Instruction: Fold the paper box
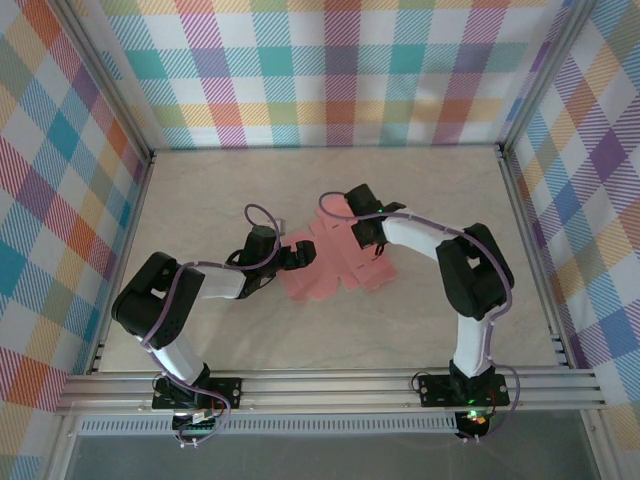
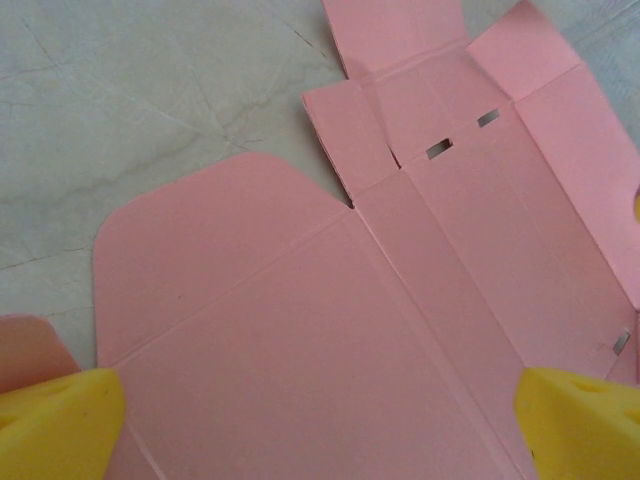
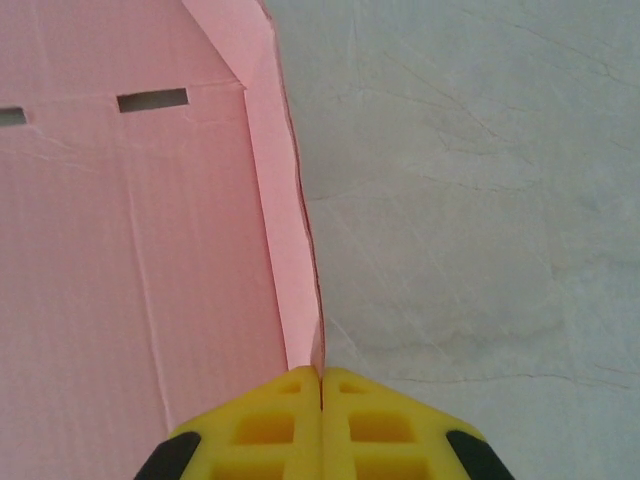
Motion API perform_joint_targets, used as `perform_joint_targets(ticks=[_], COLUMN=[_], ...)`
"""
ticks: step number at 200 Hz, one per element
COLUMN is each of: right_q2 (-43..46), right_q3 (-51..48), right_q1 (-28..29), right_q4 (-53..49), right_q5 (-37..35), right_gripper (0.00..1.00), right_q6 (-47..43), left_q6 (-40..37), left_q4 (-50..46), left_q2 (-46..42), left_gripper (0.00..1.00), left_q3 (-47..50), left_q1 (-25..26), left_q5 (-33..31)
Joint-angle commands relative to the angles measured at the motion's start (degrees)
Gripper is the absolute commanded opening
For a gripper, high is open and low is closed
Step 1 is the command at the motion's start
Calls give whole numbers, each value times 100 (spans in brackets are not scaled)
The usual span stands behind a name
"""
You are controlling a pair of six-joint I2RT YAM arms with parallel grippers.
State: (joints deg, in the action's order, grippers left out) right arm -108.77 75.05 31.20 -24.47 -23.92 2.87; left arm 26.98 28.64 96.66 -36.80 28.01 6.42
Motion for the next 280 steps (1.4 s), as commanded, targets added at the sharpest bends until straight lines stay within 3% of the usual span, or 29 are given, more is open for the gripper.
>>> perform_joint_targets(ticks=[1,90,133,158,177,199,247,280], right_q2=[202,-451,-637,-543,-184,88,252,429], right_q3=[-47,300,439,421,206,76,15,-183], right_q1=[-175,476,536,401,166,-73,-315,-455], right_q4=[-34,-328,-485,-558,-389,-312,-421,-243], right_q5=[801,-1783,-2162,-1715,-525,362,946,1396], right_gripper=[0,0,0,0,0,0,0,0], right_q6=[145,-142,-191,-160,-30,45,73,60], left_q6=[208,239,233,243,238,206,-202,-539], left_q4=[-890,-861,-887,-887,-951,-1097,-2002,-2478], left_q2=[70,107,90,69,-60,-383,-1440,-1607], left_gripper=[100,100,100,100,100,100,100,100], left_q3=[321,287,287,311,365,384,-24,-459], left_q1=[-2,27,47,47,42,47,47,-46], left_q5=[80,120,94,58,-15,-94,-371,-404])
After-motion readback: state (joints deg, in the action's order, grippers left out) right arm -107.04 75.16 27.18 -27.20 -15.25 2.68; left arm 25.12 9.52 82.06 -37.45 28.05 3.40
